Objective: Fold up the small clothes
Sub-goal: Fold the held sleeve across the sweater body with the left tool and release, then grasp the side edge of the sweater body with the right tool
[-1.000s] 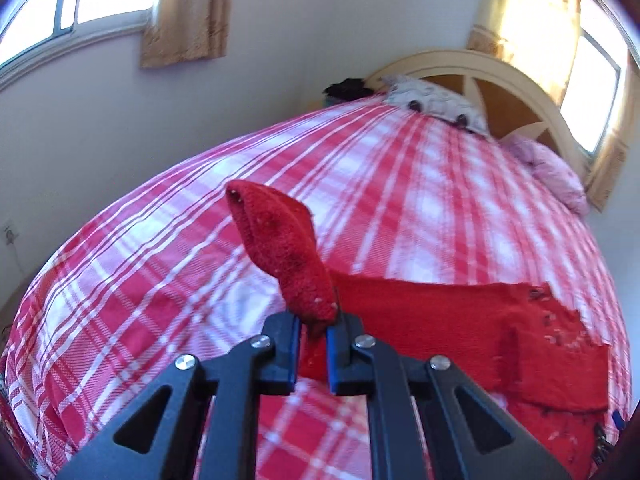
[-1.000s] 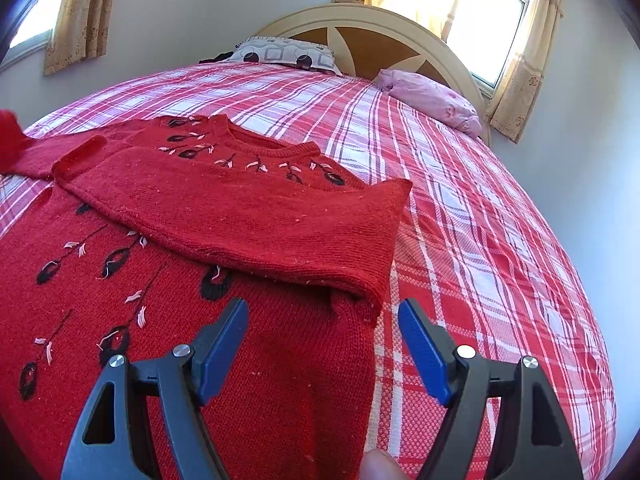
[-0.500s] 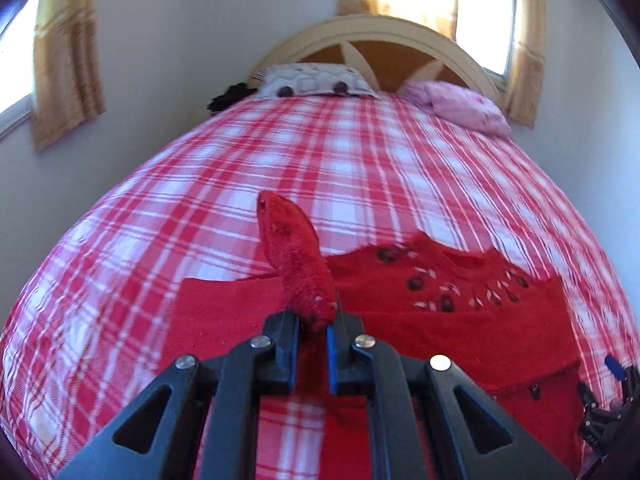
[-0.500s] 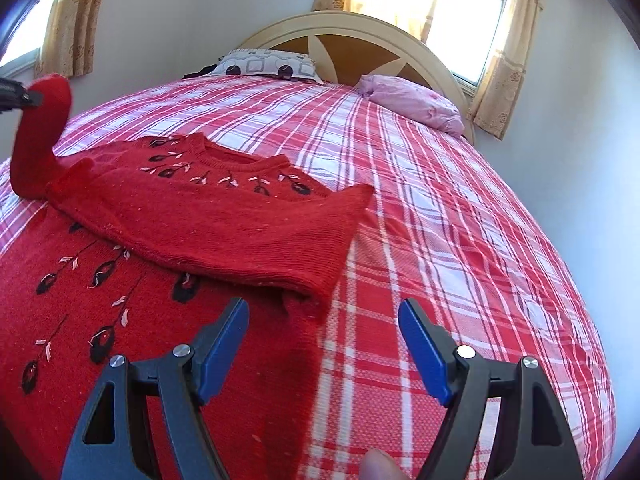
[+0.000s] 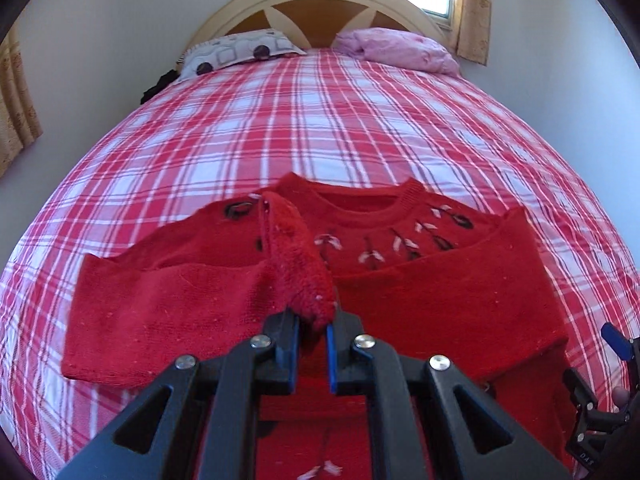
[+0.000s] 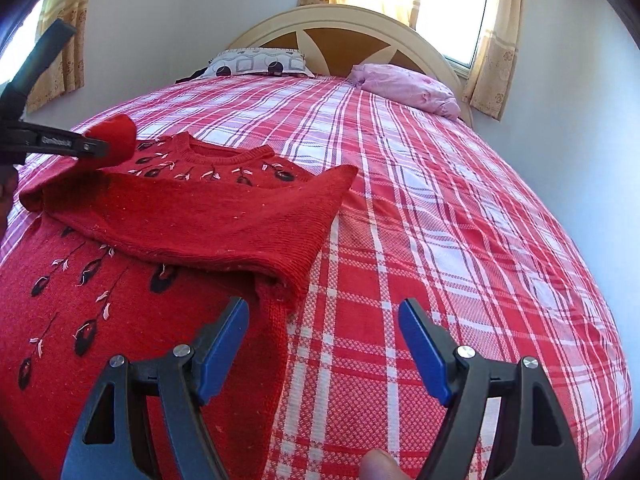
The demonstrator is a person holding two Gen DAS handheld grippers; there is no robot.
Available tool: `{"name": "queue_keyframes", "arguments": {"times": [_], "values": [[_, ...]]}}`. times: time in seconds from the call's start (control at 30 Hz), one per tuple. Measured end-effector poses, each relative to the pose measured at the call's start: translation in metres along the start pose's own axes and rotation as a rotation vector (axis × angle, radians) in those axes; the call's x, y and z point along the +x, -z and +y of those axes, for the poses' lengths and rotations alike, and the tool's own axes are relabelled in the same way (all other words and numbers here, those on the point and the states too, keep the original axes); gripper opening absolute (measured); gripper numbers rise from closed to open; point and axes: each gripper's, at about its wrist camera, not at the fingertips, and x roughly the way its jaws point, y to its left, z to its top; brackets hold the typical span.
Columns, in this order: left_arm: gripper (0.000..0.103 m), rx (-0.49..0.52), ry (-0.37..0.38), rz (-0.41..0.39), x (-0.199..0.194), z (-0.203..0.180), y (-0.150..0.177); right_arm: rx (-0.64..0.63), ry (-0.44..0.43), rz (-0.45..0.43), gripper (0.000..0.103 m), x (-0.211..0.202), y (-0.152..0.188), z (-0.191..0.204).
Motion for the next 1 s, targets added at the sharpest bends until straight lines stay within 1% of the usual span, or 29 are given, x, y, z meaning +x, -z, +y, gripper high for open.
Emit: {"name": "queue_keyframes", "arguments": {"times": [0.2, 0.27, 0.4, 0.43, 0.47, 0.5, 0.53, 0.57, 0.6, 0.63, 0.67, 0.73, 0.8, 0.83, 0.87, 0.93, 1.0], "values": [[0.011, 0.049, 0.061, 0.013, 0.009, -0.042, 0.005, 0.018, -0.005, 0.002, 0.078, 0.002, 0.001, -0.005], [0.013, 0.092, 0.076, 0.01, 0.011, -0.058, 0.009, 0.026, -0.009, 0.004, 0.078, 0.003, 0.001, -0.006], [0.019, 0.136, 0.095, -0.011, 0.006, -0.075, 0.015, 0.042, -0.018, 0.01, 0.078, 0.005, 0.002, -0.009], [0.029, 0.15, 0.1, -0.028, 0.0, -0.078, 0.016, 0.046, -0.021, 0.011, 0.078, 0.005, 0.003, -0.01], [0.046, 0.169, 0.101, -0.048, -0.007, -0.079, 0.016, 0.052, -0.024, 0.01, 0.078, 0.005, 0.003, -0.011], [0.054, 0.184, 0.1, -0.072, -0.015, -0.079, 0.017, 0.057, -0.028, 0.009, 0.078, 0.005, 0.003, -0.013], [0.07, 0.194, 0.096, -0.096, -0.022, -0.076, 0.017, 0.063, -0.033, 0.007, 0.078, 0.005, 0.003, -0.015], [0.078, 0.205, 0.09, -0.132, -0.031, -0.072, 0.018, 0.071, -0.035, 0.004, 0.078, 0.005, 0.002, -0.017], [0.08, 0.22, 0.079, -0.174, -0.043, -0.065, 0.02, 0.078, -0.037, -0.002, 0.078, 0.004, 0.002, -0.018], [0.084, 0.234, 0.062, -0.194, -0.05, -0.057, 0.022, 0.084, -0.036, -0.008, 0.078, 0.003, 0.002, -0.02], [0.092, 0.242, 0.046, -0.203, -0.053, -0.05, 0.023, 0.091, -0.027, -0.017, 0.078, 0.0, 0.001, -0.022], [0.099, 0.252, 0.005, -0.229, -0.061, -0.029, 0.028, 0.099, -0.014, -0.03, 0.078, -0.005, 0.001, -0.024], [0.1, 0.265, -0.075, -0.244, -0.061, -0.005, 0.035, 0.113, -0.017, -0.032, 0.078, -0.01, -0.002, -0.026], [0.1, 0.277, -0.124, -0.235, -0.059, 0.009, 0.04, 0.119, -0.031, -0.029, 0.078, -0.013, -0.006, -0.026], [0.1, 0.278, -0.15, -0.22, -0.055, 0.02, 0.045, 0.124, -0.053, -0.025, 0.078, -0.015, -0.01, -0.025], [0.1, 0.249, -0.178, -0.162, -0.044, 0.045, 0.056, 0.136, -0.103, -0.018, 0.078, -0.018, -0.018, -0.022], [0.1, 0.206, -0.182, -0.109, -0.033, 0.063, 0.065, 0.148, -0.188, 0.007, 0.078, -0.017, -0.032, -0.014]]}}
